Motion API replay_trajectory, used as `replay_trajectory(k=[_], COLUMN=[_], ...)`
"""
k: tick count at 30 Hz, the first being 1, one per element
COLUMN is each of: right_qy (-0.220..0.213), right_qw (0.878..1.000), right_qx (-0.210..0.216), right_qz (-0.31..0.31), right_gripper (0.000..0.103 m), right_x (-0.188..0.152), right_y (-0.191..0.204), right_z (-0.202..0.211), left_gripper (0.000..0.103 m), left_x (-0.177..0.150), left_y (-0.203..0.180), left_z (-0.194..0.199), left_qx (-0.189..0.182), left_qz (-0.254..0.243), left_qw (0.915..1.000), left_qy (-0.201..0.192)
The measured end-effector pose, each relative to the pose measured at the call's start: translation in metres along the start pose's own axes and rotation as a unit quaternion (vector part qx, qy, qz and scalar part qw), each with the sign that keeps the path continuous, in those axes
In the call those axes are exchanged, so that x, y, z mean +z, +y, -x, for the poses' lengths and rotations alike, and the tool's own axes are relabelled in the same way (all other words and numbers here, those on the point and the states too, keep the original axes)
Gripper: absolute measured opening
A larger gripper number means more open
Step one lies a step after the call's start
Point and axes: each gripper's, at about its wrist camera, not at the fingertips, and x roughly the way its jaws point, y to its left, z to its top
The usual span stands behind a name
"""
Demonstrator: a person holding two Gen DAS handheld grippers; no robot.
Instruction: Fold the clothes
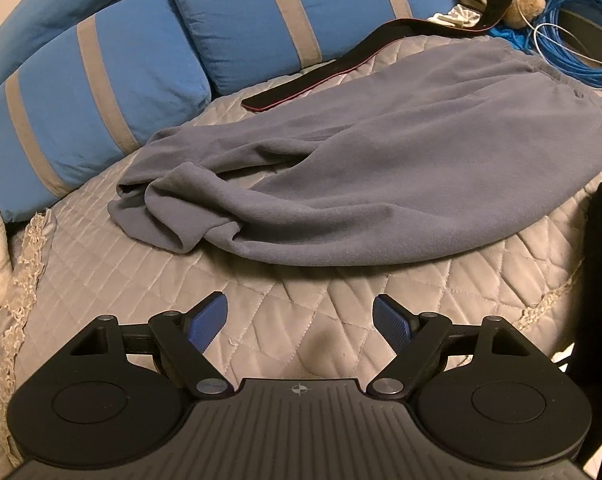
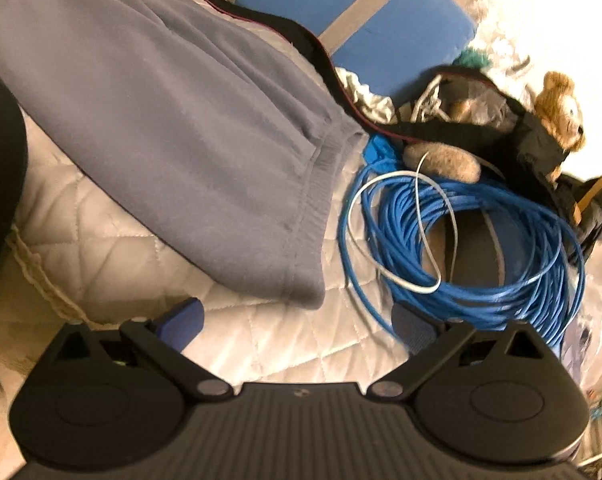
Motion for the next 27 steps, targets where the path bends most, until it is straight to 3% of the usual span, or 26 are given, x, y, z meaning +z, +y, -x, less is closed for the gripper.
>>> replay_trajectory(k=[11,16,21,27], right_qy=[-0.033,-0.068,-0.101,-0.091], right_qw=[0.993,0.981,0.97,0.965], right_qx=[-0.051,-0.081,-0.12,-0.115], right_qz=[0.099,0.16,0.184,0.216], right_gripper=[0.103,0.103,0.103,0.102], right_x=[0.008,0.005,0.004,0.0], right_y=[0.013,0.027,0.035,0.039], right_z=[-0.011,-0.013,-0.016,-0.015], left_gripper=[0.079,0.079,0.079,0.079], left_x=[-0.002,-0.003,-0.004,-0.006], left_y=[0.004,0.006,0.008,0.012], left_z=[0.001,0.001,0.002,0.002], left_qx=[-0.005,-0.006,-0.008,-0.008], left_qz=[0.008,0.013,0.015,0.019], left_qw=[0.9999,0.9999,0.9998,0.9998], left_qy=[-0.004,-0.004,-0.006,-0.006])
